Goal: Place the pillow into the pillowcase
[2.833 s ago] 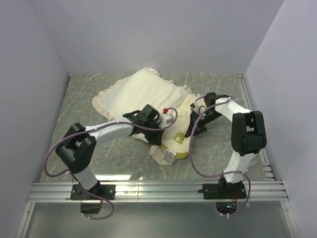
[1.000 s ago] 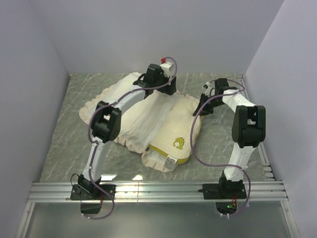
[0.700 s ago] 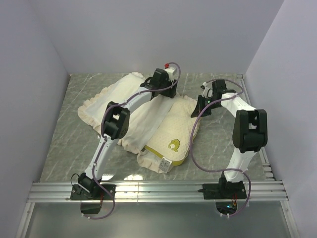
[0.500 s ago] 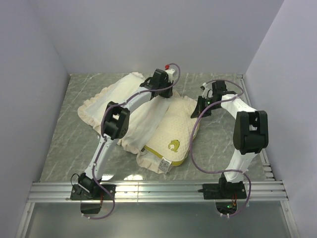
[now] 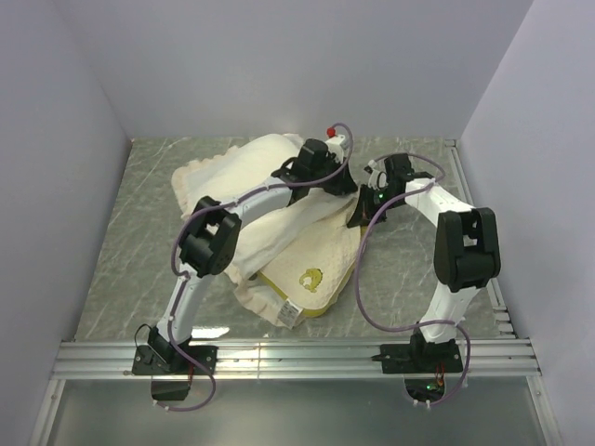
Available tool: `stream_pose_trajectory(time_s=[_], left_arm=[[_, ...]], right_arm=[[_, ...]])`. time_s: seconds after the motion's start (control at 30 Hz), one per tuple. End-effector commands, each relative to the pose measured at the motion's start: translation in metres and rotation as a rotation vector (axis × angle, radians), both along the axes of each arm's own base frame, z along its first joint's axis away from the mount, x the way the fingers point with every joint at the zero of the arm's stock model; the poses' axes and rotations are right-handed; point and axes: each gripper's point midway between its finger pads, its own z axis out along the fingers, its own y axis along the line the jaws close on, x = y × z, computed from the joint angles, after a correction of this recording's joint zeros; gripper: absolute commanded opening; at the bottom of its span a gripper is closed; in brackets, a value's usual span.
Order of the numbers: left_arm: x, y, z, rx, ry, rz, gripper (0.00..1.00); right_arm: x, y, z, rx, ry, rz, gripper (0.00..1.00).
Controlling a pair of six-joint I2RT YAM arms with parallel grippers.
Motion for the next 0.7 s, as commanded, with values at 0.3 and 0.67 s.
stream_pose_trajectory(time_s=[0.3, 0.67], left_arm=[[-0.075, -0.05, 0.063, -0.315, 0.133, -0.036, 0.0], [-0.044, 0.082, 0.083, 0.177, -0.17, -0.04, 0.67]], right_arm=[[0.046, -0.029, 0.064, 0.141, -0.205, -0.128, 0.0], [0.017, -0.116, 0.049, -0.174, -0.163, -0.134, 0.52]])
